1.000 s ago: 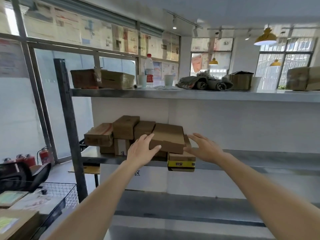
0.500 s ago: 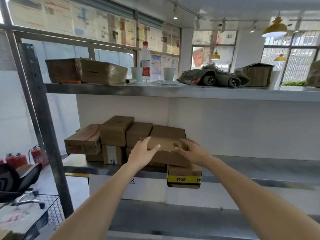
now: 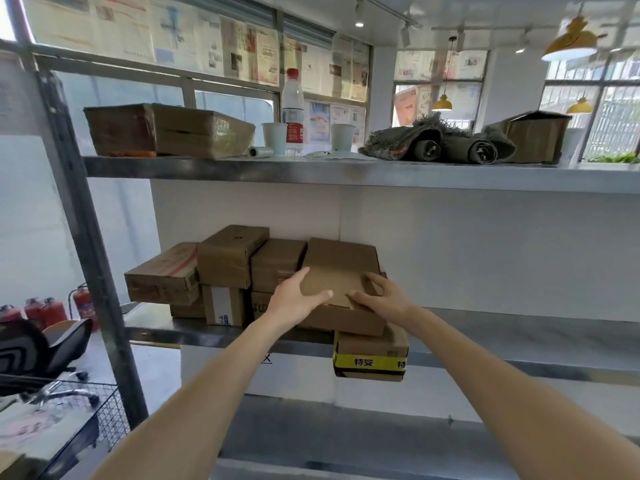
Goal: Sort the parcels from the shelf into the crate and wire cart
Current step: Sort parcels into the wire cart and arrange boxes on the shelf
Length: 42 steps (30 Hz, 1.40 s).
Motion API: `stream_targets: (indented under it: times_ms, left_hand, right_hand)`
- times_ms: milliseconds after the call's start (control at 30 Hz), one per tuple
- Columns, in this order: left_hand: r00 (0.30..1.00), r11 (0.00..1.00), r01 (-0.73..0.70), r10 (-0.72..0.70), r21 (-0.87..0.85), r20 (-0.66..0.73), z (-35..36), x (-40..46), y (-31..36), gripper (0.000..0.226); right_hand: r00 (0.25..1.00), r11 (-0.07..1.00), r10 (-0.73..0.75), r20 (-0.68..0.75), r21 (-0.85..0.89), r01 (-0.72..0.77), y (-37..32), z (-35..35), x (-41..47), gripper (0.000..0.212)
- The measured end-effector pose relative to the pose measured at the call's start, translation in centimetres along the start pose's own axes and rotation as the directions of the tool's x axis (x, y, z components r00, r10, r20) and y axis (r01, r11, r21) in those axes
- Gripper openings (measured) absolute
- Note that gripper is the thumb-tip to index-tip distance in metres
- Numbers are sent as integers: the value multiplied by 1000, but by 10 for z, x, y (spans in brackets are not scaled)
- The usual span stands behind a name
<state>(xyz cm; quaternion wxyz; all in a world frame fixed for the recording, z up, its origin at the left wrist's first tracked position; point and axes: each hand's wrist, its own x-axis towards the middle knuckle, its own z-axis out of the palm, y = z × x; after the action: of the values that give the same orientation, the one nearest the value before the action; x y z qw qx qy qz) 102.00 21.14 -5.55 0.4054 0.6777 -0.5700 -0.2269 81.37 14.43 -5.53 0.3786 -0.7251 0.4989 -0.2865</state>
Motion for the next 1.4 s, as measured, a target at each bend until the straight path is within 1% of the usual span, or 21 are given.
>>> stream_targets:
  times_ms: [167, 267, 333, 533, 567, 600, 667, 733, 800, 833, 867, 900, 1000, 1067, 1100, 1133, 1167, 1233, 1333, 1400]
  left_hand:
    - [999, 997, -3, -1, -83, -45, 8, -23, 17, 108]
    - [997, 989, -18, 8, -145, -72, 13, -42, 33, 107]
    - [995, 988, -17, 1, -155, -100, 15, -57, 43, 110]
    - [978, 980, 61, -97, -190, -185, 16, -107, 62, 130]
    - [973, 979, 61, -102, -194, -206, 15, -118, 62, 129]
    - [967, 979, 51, -98, -199, -235, 14, -130, 63, 122]
    - [949, 972, 12, -85, -234, -303, 9, -155, 63, 102]
    - [932, 932, -26, -108, -361, -345, -1, -180, 63, 86]
    - [927, 875, -71, -120, -479, -356, -14, -206, 67, 67]
    - [919, 856, -87, -128, -510, -372, -21, -219, 68, 59]
    - [904, 852, -101, -137, -514, -405, -29, -230, 66, 56]
    - [887, 853, -120, -137, -507, -441, -37, -242, 68, 57]
    - [840, 853, -163, -143, -495, -524, -60, -276, 67, 66]
    - [815, 874, -150, -155, -461, -559, -77, -297, 62, 67]
    - [803, 891, -137, -155, -432, -576, -85, -308, 60, 69]
    - [791, 904, -132, -150, -406, -593, -94, -319, 58, 70]
    - [777, 917, -125, -147, -379, -612, -103, -328, 55, 75]
    - [759, 932, -101, -155, -349, -632, -123, -345, 47, 84]
    - [743, 941, -98, -147, -324, -653, -152, -369, 32, 77]
    - [737, 943, -106, -137, -314, -662, -173, -384, 22, 76]
  right_hand:
    - [998, 997, -65, 1, 43, 65, 5, -20, -14, 86]
    - [996, 994, -88, 15, 67, 87, 4, -34, -29, 87]
    - [994, 991, -106, 36, 83, 103, 3, -42, -39, 88]
    - [977, 983, -169, 128, 92, 158, -3, -58, -75, 88]
    - [972, 981, -183, 144, 97, 170, -4, -57, -83, 88]
    - [966, 977, -201, 160, 109, 185, -6, -55, -91, 89]
    - [951, 965, -245, 188, 142, 220, -10, -49, -108, 91]
    - [935, 949, -287, 207, 198, 247, -16, -38, -122, 92]
    - [918, 930, -326, 227, 249, 269, -25, -27, -138, 93]
    - [905, 919, -352, 239, 272, 285, -29, -21, -144, 94]
    - [892, 910, -371, 260, 292, 294, -35, -14, -149, 94]
    - [876, 901, -393, 281, 307, 306, -42, -6, -154, 94]
    - [844, 891, -439, 309, 274, 363, -68, 22, -169, 94]
    - [832, 881, -467, 300, 239, 408, -90, 44, -182, 89]
    - [826, 874, -480, 294, 246, 420, -103, 54, -193, 85]
    - [817, 862, -495, 294, 283, 421, -116, 65, -204, 80]
    - [805, 844, -515, 295, 340, 415, -130, 74, -215, 78]
    - [776, 811, -534, 336, 463, 358, -159, 94, -236, 80]
    - [735, 789, -519, 437, 575, 216, -202, 124, -265, 86]
    - [697, 769, -548, 462, 605, 204, -226, 146, -278, 87]
